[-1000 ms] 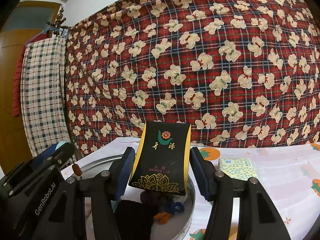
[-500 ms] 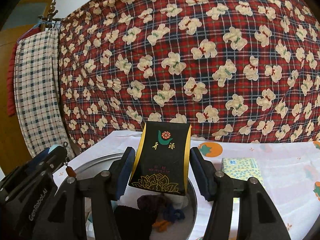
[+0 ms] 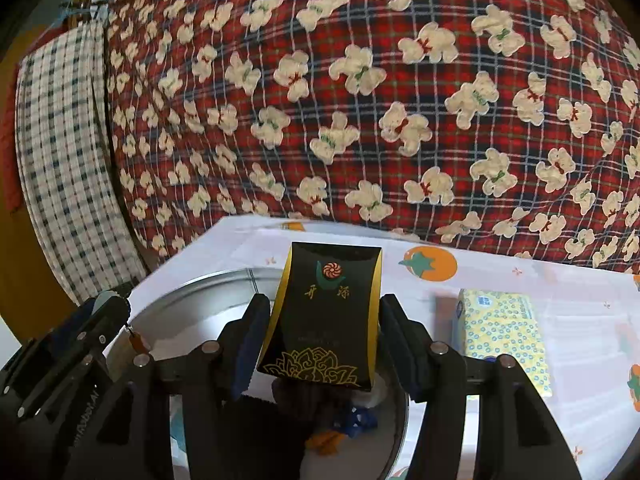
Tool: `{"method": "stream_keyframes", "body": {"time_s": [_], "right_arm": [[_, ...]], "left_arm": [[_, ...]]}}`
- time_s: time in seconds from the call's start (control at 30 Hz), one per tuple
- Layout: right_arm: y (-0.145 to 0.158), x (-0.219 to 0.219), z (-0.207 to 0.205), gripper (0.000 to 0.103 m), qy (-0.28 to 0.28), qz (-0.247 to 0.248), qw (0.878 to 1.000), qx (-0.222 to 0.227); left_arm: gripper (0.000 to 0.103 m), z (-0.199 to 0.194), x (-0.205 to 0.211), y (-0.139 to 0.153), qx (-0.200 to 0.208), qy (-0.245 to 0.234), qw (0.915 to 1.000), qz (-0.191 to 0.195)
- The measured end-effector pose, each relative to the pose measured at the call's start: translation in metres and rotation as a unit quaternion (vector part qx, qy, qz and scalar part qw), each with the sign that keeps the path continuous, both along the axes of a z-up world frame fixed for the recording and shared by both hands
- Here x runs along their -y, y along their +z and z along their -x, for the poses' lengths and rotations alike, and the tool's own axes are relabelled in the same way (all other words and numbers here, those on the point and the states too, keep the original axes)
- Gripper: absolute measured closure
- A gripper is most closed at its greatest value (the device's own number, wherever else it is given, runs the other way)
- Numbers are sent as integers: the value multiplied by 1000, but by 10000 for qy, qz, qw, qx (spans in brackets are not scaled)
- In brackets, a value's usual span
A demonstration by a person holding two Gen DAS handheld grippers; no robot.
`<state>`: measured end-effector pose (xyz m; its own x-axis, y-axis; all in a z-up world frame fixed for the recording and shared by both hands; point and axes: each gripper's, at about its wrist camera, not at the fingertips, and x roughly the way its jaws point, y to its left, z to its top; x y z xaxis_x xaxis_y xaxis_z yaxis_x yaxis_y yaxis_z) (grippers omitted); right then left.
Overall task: Organize soft objects
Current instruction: 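Lower the card box with the right tool while the left tool lowers the pom-pom into the tin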
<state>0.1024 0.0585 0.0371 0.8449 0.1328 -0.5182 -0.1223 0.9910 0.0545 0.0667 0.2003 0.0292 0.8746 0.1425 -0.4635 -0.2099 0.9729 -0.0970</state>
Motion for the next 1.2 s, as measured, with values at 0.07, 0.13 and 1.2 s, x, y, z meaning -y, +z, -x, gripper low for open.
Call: {"method": "stream_keyframes", "body": {"time_s": [0.07,0.13,1.2], "right_arm": [[-3,-1,-4,44,31,-4,9999,-128],[-5,-3,-8,44,75,-16,9996,-267],[-55,-21,-49,38,421,-101,9790,-1994]], "left_arm": [[82,-3,-1,-4,-126,19,9999,1],[82,-6,-1,-6,-205,18,9998,-9],[63,-30,-4,-45,-1338,115,9908,-151]]}}
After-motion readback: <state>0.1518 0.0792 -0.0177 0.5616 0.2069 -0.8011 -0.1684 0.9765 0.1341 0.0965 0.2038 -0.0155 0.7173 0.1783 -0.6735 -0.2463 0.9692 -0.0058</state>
